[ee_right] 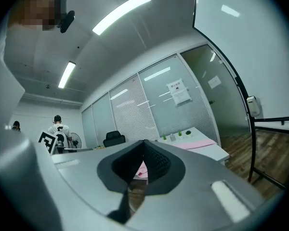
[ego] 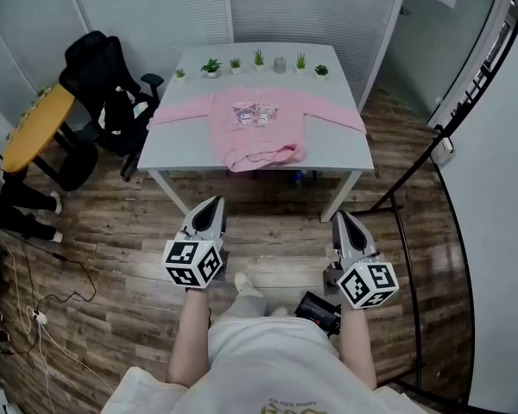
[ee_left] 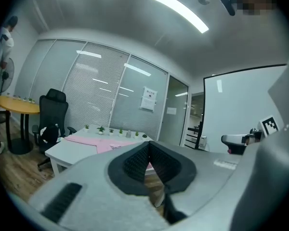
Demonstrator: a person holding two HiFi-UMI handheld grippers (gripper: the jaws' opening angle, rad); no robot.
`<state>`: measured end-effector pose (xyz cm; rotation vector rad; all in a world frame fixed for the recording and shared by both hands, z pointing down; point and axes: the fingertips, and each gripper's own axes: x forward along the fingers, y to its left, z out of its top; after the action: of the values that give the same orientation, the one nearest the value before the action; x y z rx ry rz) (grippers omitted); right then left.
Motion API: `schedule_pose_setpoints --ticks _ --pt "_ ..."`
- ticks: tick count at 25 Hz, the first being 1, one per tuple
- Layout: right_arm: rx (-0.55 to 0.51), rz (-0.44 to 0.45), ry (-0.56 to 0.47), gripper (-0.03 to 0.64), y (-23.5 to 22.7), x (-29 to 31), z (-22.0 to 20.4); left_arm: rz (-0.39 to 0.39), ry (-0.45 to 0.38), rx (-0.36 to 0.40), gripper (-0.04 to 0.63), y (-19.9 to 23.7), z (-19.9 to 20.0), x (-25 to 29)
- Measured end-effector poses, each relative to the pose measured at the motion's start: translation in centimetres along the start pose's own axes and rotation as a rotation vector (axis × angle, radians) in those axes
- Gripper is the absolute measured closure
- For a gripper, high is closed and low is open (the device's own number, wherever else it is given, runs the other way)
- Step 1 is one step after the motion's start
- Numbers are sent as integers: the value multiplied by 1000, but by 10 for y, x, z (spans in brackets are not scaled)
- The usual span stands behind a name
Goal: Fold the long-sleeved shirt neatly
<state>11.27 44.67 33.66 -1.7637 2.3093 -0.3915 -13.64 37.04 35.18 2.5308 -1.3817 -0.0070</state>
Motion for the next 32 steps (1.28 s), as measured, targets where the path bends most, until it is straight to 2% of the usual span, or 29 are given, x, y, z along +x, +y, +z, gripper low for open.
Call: schedule_pose_setpoints --ticks 3,4,6,7,9,13,22,27,32 --pt "73 21 18 602 -5 -3 -5 -38 -22 -27 572 -10 0 1" --pt "103 43 28 529 -4 -4 -7 -73 -25 -41 515 -17 0 4" --pt "140 74 35 441 -4 -5 -9 -148 -28 -61 345 -34 1 11" --pt "147 75 31 416 -5 -6 -8 -175 -27 -63 298 -42 1 15" --pt "158 63 18 381 -9 -10 -6 -208 -11 -48 261 -55 -1 22" --pt "185 38 1 367 -26 -20 -2 -218 31 -11 250 -73 -9 33" --pt "218 -52 -6 368 -84 -11 1 -266 75 -14 252 -86 -21 97" --pt "233 -102 8 368 -137 22 -5 -297 112 -37 253 -86 -40 164" --pt "258 -158 35 368 -201 79 -2 -335 170 -47 255 -81 -46 259"
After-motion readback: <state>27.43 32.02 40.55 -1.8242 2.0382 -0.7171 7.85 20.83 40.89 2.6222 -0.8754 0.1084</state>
